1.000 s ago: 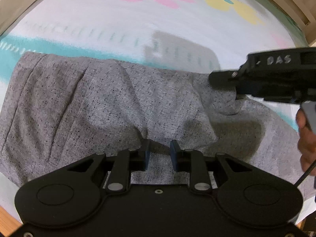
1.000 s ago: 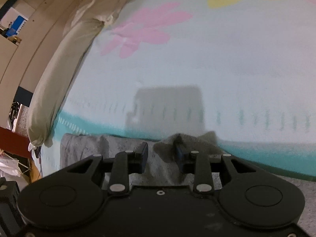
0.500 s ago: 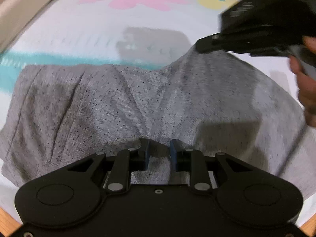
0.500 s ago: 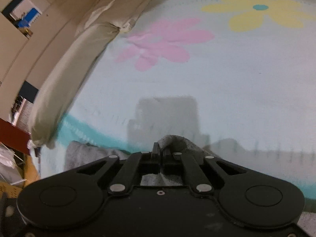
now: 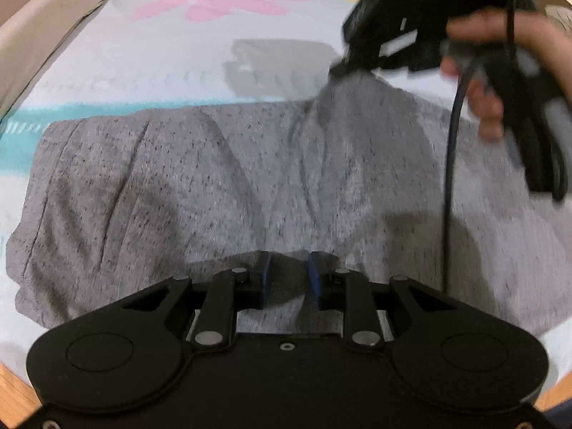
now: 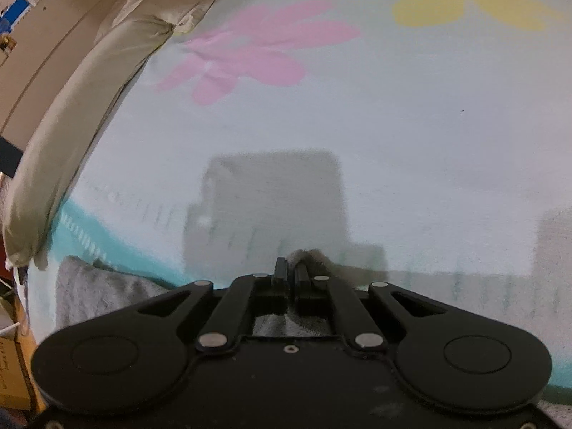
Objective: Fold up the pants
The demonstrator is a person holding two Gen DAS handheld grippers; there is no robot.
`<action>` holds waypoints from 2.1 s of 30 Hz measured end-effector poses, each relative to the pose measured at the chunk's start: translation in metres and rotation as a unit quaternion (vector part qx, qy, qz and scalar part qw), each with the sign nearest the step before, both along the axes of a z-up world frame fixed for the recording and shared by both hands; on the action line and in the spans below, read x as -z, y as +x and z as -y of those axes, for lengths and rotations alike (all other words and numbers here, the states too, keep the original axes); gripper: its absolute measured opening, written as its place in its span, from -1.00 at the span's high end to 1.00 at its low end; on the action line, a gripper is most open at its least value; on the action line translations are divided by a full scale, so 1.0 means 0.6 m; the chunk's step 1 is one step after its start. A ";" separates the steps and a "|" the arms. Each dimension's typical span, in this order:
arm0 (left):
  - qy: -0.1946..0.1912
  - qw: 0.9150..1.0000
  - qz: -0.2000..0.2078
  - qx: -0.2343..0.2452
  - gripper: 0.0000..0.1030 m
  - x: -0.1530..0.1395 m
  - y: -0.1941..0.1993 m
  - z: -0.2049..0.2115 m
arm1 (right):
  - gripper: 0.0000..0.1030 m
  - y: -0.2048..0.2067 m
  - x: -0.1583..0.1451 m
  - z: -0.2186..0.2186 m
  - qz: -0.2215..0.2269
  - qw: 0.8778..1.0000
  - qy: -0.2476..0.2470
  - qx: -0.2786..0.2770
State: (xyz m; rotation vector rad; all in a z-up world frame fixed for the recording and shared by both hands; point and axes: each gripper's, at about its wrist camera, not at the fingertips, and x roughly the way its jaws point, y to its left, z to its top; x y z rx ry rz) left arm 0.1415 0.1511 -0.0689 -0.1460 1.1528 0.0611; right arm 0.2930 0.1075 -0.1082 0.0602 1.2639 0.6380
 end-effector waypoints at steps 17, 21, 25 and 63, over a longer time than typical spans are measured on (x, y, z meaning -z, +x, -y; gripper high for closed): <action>-0.004 0.998 0.009 -0.066 0.34 0.002 -0.006 -0.087 | 1.00 -0.093 -0.016 0.127 0.051 0.995 -0.089 0.009; 0.010 0.998 0.019 -0.055 0.35 -0.010 -0.019 -0.077 | 0.90 -0.059 -0.013 0.187 0.069 0.985 -0.118 0.108; 0.002 0.998 0.056 -0.022 0.36 -0.031 -0.035 -0.044 | 0.82 -0.077 -0.056 0.203 0.072 0.992 -0.062 0.085; -0.055 0.998 0.025 0.013 0.47 -0.035 0.113 0.148 | 0.61 -0.155 -0.047 0.391 0.016 0.999 -0.036 0.014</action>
